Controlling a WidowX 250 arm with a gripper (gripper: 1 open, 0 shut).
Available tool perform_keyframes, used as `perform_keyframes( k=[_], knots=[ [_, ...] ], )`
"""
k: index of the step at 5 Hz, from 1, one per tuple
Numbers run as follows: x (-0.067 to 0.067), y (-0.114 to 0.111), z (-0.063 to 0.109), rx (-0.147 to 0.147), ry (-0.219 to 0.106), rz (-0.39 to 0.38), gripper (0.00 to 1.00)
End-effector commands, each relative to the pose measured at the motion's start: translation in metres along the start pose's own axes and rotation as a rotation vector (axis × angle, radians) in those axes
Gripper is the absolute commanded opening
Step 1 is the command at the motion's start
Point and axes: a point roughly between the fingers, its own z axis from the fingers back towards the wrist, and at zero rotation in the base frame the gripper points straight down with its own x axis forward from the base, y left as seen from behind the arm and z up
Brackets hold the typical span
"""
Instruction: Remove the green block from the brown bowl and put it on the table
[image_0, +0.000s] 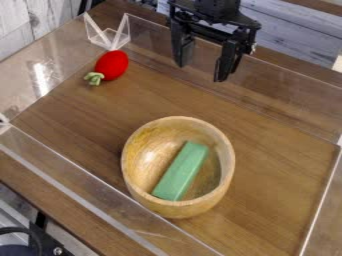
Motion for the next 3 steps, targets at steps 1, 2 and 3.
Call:
perform_keyframes(
  k=[1, 2, 3],
  knots=[
    [-0.002, -0.002, -0.011, -0.003, 0.031, 0.020, 1.00],
    [-0.015, -0.008, -0.027, -0.012, 0.047, 0.056, 1.00],
    [-0.034, -0.019, -0.046, -0.015, 0.050, 0.117, 1.00]
  ],
)
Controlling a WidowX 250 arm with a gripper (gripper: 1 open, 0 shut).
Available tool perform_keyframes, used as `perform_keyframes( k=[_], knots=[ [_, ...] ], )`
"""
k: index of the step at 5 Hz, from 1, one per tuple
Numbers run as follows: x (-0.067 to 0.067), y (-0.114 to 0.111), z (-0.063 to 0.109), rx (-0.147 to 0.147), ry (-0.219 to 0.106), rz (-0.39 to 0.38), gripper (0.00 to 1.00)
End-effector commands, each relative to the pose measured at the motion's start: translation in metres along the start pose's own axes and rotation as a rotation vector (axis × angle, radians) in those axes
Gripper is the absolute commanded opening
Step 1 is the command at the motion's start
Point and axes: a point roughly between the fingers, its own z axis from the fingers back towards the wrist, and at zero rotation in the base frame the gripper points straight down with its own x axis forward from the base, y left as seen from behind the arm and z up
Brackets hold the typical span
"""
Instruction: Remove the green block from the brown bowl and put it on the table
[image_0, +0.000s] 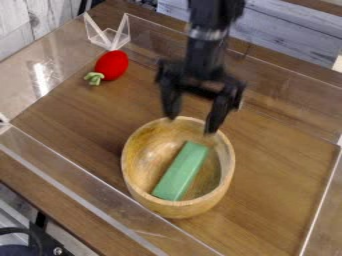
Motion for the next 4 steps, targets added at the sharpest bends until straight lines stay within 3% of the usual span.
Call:
perform_keyframes(
  k=[1, 3, 4],
  knots=[
    [-0.016, -0.006, -0.004, -0.009, -0.061, 0.038, 1.00],
    [-0.042, -0.006, -0.038, -0.013, -0.093, 0.104, 1.00],
    [-0.039, -0.008, -0.050, -0.018, -0.116, 0.085, 0.00]
  ],
)
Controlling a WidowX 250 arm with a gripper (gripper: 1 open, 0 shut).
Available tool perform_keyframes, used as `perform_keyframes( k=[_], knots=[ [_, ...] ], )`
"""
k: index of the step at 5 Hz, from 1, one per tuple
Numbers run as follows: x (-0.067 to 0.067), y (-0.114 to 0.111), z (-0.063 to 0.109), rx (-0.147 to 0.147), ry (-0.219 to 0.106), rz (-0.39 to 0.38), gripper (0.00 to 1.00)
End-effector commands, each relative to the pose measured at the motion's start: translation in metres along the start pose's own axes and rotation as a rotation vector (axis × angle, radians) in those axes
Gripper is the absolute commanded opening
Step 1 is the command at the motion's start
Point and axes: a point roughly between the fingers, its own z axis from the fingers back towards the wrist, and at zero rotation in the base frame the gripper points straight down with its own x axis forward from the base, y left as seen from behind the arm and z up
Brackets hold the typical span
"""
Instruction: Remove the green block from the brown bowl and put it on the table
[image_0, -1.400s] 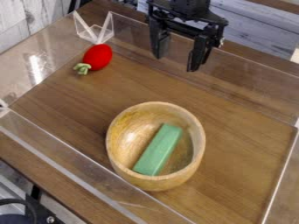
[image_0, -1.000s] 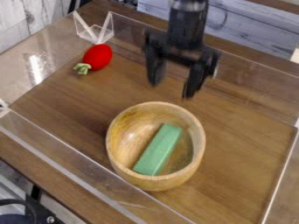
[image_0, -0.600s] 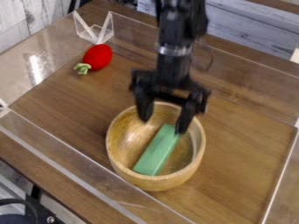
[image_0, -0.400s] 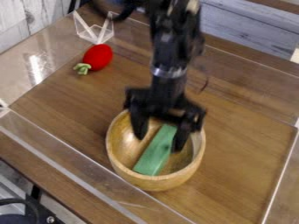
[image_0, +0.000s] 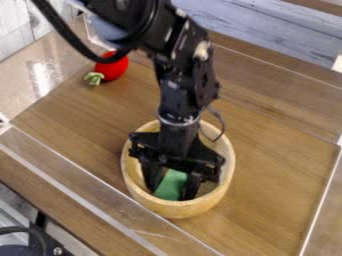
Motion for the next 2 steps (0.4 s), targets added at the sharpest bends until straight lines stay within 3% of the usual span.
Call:
perform_keyframes(
  k=[1, 2],
  knots=[
    [0.002, -0.006, 0.008, -0.005, -0.043, -0.029, 0.00],
    [-0.002, -0.012, 0.028, 0.003, -0.063, -0.039, 0.00]
  ],
)
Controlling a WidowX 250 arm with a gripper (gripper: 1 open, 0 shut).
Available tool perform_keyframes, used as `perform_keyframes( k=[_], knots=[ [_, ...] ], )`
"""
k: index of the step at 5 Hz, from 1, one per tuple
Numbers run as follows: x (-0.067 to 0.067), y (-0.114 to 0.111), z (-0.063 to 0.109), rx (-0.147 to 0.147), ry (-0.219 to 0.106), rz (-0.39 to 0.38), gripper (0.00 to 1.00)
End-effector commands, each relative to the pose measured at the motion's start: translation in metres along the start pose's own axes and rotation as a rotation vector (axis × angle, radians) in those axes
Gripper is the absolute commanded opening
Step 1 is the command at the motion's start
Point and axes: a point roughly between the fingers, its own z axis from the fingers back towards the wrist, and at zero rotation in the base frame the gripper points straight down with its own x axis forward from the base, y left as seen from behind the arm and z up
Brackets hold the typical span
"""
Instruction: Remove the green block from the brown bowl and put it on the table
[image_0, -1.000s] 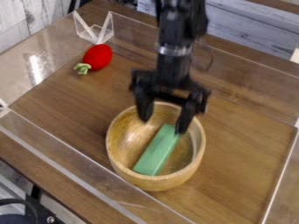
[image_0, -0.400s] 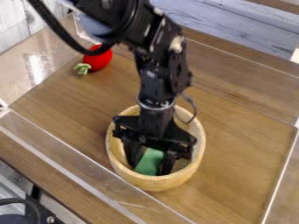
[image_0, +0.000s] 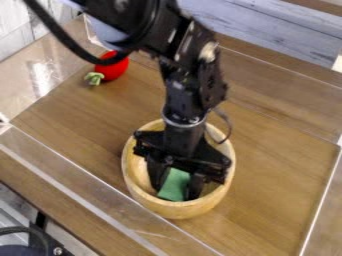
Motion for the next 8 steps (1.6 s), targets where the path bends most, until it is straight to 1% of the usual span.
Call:
perform_keyframes(
  k=[1, 2, 3, 4, 5, 7, 8],
  knots=[
    [0.005, -0.009, 0.027, -0.013, -0.067, -0.011, 0.00],
    [0.002, 0.001, 0.031, -0.032, -0.084, -0.058, 0.00],
    [0.001, 0.012, 0.026, -0.034, -0.098, -0.093, 0.00],
    [0.004, 0.015, 0.019, -0.047, -0.106, -0.135, 0.00],
    [0.005, 0.015, 0.016, -0.036, -0.114, -0.183, 0.00],
    [-0.006, 0.018, 0.023, 0.004, -0.114, -0.176, 0.00],
    [-0.004, 0.008, 0.033, 0.016, -0.117, -0.150, 0.00]
  ],
)
